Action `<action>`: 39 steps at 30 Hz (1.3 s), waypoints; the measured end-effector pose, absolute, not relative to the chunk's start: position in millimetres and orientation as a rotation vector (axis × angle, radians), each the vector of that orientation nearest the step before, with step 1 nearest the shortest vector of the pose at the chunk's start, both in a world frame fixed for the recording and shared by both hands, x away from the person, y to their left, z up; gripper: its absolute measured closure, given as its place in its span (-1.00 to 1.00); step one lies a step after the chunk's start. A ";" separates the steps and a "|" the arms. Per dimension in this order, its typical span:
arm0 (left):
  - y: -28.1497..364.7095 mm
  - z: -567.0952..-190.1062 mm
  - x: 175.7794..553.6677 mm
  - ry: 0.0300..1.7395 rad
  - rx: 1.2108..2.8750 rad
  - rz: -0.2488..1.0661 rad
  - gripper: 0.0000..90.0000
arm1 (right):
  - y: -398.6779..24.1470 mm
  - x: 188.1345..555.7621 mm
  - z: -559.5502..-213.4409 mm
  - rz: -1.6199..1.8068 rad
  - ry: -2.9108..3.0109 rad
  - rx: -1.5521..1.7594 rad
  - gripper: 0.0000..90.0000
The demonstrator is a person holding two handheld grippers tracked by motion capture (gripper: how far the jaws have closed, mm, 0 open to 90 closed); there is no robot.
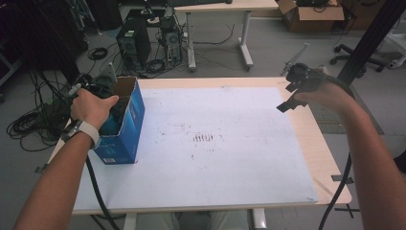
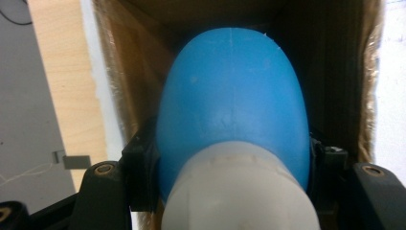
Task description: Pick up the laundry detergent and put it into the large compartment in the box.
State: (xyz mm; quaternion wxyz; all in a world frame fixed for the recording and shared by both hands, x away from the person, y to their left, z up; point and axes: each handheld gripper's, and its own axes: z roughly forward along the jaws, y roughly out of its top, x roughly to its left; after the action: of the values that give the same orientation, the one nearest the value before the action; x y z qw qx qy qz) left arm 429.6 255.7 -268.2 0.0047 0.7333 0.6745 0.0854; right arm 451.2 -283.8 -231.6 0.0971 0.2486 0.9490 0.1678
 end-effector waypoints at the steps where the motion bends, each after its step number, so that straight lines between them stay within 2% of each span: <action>1: 255.8 -272.3 429.3 2.107 2.299 0.263 -0.17 | -284.1 451.2 -231.6 0.495 2.810 0.738 -0.79; 21: 259.8 -280.7 432.1 2.072 2.304 0.245 -0.18 | -283.6 450.5 -233.2 0.494 2.816 0.733 -0.79; 39: 259.1 -277.9 433.9 2.097 2.269 0.240 -0.31 | -280.3 450.3 -234.2 0.494 2.830 0.718 -0.79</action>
State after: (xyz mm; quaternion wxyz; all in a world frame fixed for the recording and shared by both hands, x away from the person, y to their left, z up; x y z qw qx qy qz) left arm 433.9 259.1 -277.9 0.0213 0.7320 0.6766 0.0776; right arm 450.3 -280.3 -234.2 0.0901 0.2415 0.9518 0.1660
